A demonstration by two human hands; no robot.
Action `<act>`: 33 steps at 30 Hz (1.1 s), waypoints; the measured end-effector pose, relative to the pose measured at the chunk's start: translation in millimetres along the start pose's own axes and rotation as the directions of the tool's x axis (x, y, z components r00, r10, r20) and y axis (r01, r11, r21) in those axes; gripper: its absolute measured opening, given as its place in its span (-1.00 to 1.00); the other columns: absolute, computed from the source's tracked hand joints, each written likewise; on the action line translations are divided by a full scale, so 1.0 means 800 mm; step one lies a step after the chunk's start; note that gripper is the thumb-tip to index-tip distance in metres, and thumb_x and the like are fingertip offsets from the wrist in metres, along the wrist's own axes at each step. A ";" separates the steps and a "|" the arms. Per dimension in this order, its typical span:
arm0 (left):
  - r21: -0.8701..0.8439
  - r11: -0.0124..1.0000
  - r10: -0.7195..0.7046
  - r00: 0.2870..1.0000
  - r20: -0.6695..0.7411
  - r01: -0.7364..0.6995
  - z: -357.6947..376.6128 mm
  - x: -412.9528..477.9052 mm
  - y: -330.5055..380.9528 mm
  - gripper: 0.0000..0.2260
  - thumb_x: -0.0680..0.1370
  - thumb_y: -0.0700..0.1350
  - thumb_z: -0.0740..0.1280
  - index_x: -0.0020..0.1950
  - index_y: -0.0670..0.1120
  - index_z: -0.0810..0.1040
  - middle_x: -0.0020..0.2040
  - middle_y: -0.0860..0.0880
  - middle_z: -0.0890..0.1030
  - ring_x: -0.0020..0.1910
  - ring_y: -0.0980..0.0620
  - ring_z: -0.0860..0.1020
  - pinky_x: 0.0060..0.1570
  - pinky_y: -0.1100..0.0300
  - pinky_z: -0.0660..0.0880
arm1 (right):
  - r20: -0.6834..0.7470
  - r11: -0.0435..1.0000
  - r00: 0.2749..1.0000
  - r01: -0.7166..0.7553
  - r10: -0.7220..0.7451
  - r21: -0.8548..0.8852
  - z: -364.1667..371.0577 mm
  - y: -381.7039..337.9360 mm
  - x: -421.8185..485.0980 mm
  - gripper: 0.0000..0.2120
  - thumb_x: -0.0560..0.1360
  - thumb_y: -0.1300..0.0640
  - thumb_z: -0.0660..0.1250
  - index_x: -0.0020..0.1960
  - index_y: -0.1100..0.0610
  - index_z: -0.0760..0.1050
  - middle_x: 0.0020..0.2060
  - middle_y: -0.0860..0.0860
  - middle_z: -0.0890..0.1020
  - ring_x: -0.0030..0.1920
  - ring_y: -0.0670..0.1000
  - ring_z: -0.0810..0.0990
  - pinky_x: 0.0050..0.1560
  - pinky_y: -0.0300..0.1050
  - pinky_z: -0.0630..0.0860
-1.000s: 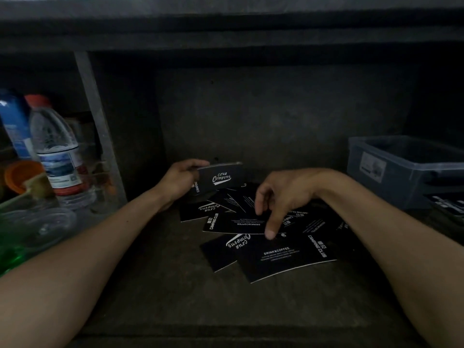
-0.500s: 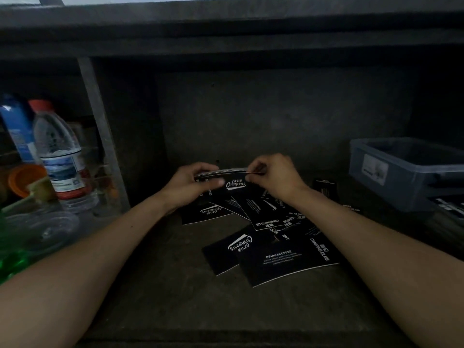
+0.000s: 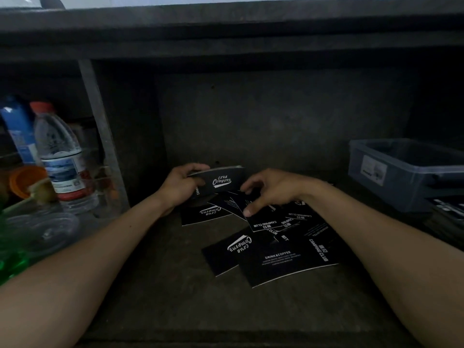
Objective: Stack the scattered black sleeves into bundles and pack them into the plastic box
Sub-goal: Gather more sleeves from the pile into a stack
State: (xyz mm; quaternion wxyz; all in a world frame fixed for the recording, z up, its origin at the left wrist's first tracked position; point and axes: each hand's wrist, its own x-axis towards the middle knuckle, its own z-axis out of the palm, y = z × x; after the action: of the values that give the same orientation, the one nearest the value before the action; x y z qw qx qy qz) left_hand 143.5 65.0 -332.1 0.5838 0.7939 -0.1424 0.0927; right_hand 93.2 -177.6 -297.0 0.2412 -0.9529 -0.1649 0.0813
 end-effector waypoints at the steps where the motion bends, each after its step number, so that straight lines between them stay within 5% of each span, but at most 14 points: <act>1: 0.003 1.000 -0.002 1.000 -0.003 0.002 0.000 0.000 0.000 -0.66 0.54 -0.41 0.30 0.17 -0.03 0.60 0.00 0.16 0.58 -0.06 0.26 0.54 -0.25 0.56 0.47 | 0.003 1.000 1.000 -0.008 0.008 0.014 0.000 0.001 0.000 -0.36 0.29 -0.04 0.62 0.33 -0.03 0.52 0.13 -0.13 0.61 -0.04 -0.20 0.58 -0.08 -0.34 0.44; 3: -0.003 1.000 -0.004 1.000 -0.002 0.004 0.000 0.000 0.000 -0.65 0.54 -0.41 0.29 0.17 -0.03 0.60 -0.01 0.17 0.58 -0.06 0.27 0.53 -0.24 0.56 0.46 | 0.020 1.000 1.000 -0.024 0.024 0.009 -0.001 0.002 -0.001 -0.39 0.30 -0.08 0.60 0.31 -0.05 0.55 0.09 -0.12 0.60 0.07 -0.11 0.58 -0.02 -0.30 0.45; 8: -0.054 0.998 -0.012 0.999 0.030 0.014 -0.001 -0.003 0.002 -0.64 0.53 -0.43 0.25 0.13 -0.04 0.62 0.00 0.16 0.60 -0.02 0.21 0.56 -0.09 0.44 0.54 | 0.019 0.992 0.996 -0.087 0.089 -0.092 -0.006 0.009 -0.002 -0.10 0.15 -0.32 0.59 0.43 -0.17 0.40 0.38 -0.14 0.46 0.34 -0.04 0.46 0.38 -0.05 0.40; 13: -0.065 0.998 -0.024 0.999 0.035 0.026 0.001 -0.003 0.002 -0.60 0.52 -0.44 0.20 0.05 0.02 0.64 0.04 0.04 0.64 0.03 0.08 0.58 0.11 0.19 0.52 | 0.034 0.994 0.995 -0.096 0.098 -0.053 -0.011 0.011 0.000 -0.20 0.13 -0.27 0.62 0.31 -0.12 0.52 0.04 -0.17 0.58 0.05 -0.12 0.56 0.03 -0.22 0.47; 17: -0.048 0.999 -0.019 0.999 0.037 0.020 0.003 -0.004 0.003 -0.59 0.52 -0.45 0.18 0.09 0.00 0.62 0.01 0.07 0.63 -0.02 0.17 0.57 -0.10 0.40 0.54 | 0.001 0.993 0.994 -0.108 0.108 -0.054 -0.010 0.011 -0.005 -0.35 0.15 -0.24 0.63 0.19 -0.15 0.58 0.00 -0.21 0.57 0.05 -0.13 0.55 0.04 -0.20 0.49; 21: -0.039 0.999 0.001 1.000 0.022 0.000 0.003 -0.004 0.004 -0.57 0.51 -0.46 0.18 0.03 0.05 0.61 -0.01 0.12 0.63 -0.02 0.17 0.57 -0.05 0.36 0.52 | 0.012 0.996 0.996 -0.089 0.089 -0.015 -0.013 0.006 -0.013 -0.32 0.23 -0.13 0.63 0.30 -0.14 0.51 -0.09 -0.25 0.49 -0.01 -0.16 0.53 -0.03 -0.25 0.46; 24: -0.039 0.999 0.001 1.000 0.021 0.000 0.004 -0.004 0.003 -0.59 0.53 -0.45 0.19 0.08 0.02 0.61 -0.01 0.11 0.63 -0.04 0.16 0.58 -0.05 0.36 0.53 | 0.021 0.993 0.993 -0.114 0.114 -0.010 -0.013 0.006 -0.013 -0.23 0.20 -0.12 0.65 0.35 -0.10 0.48 0.05 -0.23 0.51 0.11 -0.12 0.52 0.10 -0.25 0.45; 26: -0.053 0.999 0.002 1.000 0.019 -0.001 0.003 -0.006 0.005 -0.60 0.53 -0.44 0.19 0.11 0.00 0.60 -0.02 0.09 0.64 -0.06 0.16 0.59 -0.09 0.39 0.55 | -0.084 0.991 0.988 -0.130 0.130 0.012 -0.013 0.014 -0.008 -0.35 0.21 -0.09 0.65 0.25 -0.06 0.57 0.02 -0.15 0.56 0.08 -0.11 0.55 0.11 -0.25 0.46; 30: -0.067 0.998 0.007 0.998 0.055 -0.003 0.005 -0.010 0.009 -0.58 0.52 -0.45 0.19 0.09 0.03 0.60 0.04 0.01 0.64 -0.04 0.13 0.60 -0.07 0.37 0.56 | -0.310 0.859 0.909 -0.089 0.277 0.505 -0.024 0.029 -0.008 -0.87 0.42 0.17 0.52 -0.08 0.13 0.60 -0.33 0.01 0.58 -0.44 -0.12 0.52 -0.48 -0.31 0.39; 33: -0.145 0.987 -0.050 0.990 0.134 0.070 0.007 -0.011 0.014 -0.67 0.46 -0.32 0.25 0.05 0.03 0.67 0.04 0.00 0.67 0.10 -0.05 0.61 0.21 0.04 0.53 | -0.301 0.634 0.841 -0.063 0.450 0.771 -0.021 0.023 -0.007 -0.89 0.53 0.25 0.34 -0.18 0.18 0.50 -0.40 0.06 0.53 -0.62 -0.14 0.49 -0.65 -0.36 0.22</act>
State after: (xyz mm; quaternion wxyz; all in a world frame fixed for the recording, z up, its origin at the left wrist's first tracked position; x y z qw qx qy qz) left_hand 131.1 57.3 -326.8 0.6336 0.7562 -0.1627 0.0121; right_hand 97.0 -202.4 -290.6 0.6208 -0.7770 0.0874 -0.0570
